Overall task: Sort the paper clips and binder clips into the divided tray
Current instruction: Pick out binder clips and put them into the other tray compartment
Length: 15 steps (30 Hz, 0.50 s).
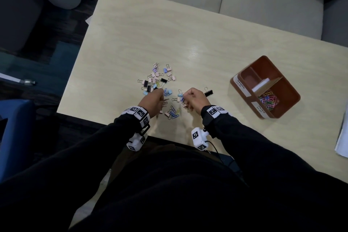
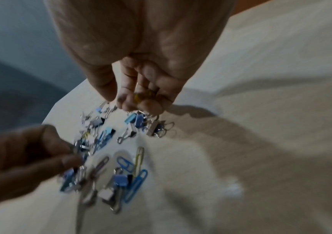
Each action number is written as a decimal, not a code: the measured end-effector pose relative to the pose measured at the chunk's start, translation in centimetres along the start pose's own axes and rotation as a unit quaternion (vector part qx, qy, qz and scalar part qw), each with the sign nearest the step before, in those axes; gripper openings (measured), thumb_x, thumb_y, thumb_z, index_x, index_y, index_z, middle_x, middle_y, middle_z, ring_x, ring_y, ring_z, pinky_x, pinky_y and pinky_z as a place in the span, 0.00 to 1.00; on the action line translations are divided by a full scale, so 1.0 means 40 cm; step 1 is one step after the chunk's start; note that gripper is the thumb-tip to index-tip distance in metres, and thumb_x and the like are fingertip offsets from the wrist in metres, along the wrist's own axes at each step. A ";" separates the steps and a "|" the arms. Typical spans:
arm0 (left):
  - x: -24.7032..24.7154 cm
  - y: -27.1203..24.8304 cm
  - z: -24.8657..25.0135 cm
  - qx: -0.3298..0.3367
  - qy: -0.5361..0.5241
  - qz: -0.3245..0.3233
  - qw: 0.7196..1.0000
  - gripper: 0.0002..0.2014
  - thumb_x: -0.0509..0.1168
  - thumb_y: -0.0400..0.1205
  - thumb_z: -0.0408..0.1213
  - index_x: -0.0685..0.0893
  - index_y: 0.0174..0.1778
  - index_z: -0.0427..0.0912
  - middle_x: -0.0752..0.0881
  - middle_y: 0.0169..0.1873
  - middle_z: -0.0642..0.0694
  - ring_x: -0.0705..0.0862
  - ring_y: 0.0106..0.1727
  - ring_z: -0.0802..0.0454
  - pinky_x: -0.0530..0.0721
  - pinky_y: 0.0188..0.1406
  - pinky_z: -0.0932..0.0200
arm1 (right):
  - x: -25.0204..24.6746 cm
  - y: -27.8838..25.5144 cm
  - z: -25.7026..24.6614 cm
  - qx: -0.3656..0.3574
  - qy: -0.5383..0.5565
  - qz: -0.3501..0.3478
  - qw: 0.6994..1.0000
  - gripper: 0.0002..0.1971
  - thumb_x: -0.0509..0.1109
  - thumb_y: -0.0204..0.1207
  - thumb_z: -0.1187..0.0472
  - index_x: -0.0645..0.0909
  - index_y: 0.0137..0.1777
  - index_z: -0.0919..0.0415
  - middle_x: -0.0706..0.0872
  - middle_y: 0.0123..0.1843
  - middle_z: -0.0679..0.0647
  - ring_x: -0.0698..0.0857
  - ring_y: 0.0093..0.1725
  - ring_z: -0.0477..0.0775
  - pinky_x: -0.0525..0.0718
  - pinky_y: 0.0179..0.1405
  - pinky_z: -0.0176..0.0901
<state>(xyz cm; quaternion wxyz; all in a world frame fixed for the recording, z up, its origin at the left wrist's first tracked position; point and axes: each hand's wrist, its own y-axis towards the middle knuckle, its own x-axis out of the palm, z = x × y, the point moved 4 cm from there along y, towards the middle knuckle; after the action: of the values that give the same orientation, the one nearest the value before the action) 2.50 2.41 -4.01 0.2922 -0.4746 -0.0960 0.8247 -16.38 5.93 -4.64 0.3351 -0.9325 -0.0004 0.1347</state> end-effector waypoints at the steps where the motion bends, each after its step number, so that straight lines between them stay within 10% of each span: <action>1: -0.008 -0.001 -0.004 -0.002 -0.013 0.010 1.000 0.06 0.62 0.81 0.28 0.72 0.41 0.41 0.81 0.41 0.41 0.78 0.41 0.42 0.73 0.37 0.54 | 0.003 0.005 0.001 -0.024 -0.087 -0.003 0.996 0.04 0.67 0.78 0.60 0.79 0.44 0.60 0.82 0.32 0.49 0.77 0.25 0.46 0.74 0.27 0.39; 8: -0.028 0.006 -0.022 -0.005 -0.080 0.044 0.996 0.13 0.60 0.81 0.28 0.77 0.60 0.44 0.81 0.36 0.42 0.78 0.34 0.42 0.74 0.34 0.53 | 0.083 -0.009 -0.003 -0.186 -0.463 -0.152 0.853 0.11 0.67 0.78 0.60 0.77 0.59 0.58 0.82 0.56 0.58 0.82 0.53 0.61 0.80 0.50 0.51; 15: -0.009 0.012 -0.033 -0.063 -0.105 0.012 0.992 0.04 0.59 0.84 0.36 0.77 0.49 0.40 0.87 0.42 0.40 0.84 0.44 0.40 0.81 0.45 0.49 | 0.086 -0.002 -0.005 -0.180 -0.500 -0.165 0.831 0.05 0.65 0.81 0.58 0.75 0.50 0.60 0.78 0.56 0.60 0.83 0.51 0.64 0.78 0.45 0.51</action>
<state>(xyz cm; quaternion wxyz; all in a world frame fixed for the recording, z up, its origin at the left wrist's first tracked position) 3.57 1.64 -4.66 0.2402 -0.4040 -0.1719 0.8658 -13.02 6.18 -5.32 0.1329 -0.7676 -0.3463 0.5227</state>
